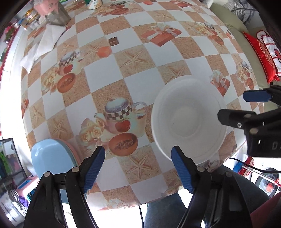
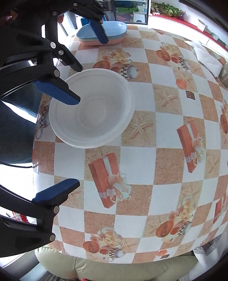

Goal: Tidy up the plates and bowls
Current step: 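Position both open tools around the rim of the white plate stack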

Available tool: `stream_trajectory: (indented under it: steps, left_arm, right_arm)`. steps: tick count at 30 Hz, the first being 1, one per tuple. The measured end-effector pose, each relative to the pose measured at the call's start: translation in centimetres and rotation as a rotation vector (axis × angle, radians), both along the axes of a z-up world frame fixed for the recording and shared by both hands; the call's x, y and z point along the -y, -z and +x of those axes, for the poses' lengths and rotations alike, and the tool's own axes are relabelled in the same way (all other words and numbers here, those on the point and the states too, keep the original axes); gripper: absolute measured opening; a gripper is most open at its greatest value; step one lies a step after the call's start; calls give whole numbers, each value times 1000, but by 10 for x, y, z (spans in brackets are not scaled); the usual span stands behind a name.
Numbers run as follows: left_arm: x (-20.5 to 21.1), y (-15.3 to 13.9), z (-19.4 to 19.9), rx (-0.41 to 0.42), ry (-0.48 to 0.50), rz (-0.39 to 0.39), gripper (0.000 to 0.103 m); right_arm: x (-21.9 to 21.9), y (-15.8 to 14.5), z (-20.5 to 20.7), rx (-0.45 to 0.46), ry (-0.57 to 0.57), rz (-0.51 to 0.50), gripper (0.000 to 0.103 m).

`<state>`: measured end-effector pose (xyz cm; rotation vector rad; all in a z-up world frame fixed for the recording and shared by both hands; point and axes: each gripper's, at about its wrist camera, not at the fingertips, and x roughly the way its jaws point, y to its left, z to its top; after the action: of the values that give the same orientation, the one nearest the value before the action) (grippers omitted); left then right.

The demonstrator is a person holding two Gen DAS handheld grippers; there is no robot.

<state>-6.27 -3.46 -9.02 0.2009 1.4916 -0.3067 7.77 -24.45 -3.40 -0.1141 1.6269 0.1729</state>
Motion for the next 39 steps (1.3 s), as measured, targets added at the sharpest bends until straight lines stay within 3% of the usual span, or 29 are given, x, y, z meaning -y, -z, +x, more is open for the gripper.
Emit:
stream_trajectory:
  steps: [3,13,39]
  left_arm:
    - [-9,-4,3,4,-42,-31,103]
    - [-12,6,11,-48,-77,13,103]
    - [-1,19,5,-77,-70,22,103]
  right_arm:
    - [1,-3,5,5,22,3,87]
    - [-3,-14,5,20,33,-3,87]
    - [0,10,-8,-49,43,-38,87]
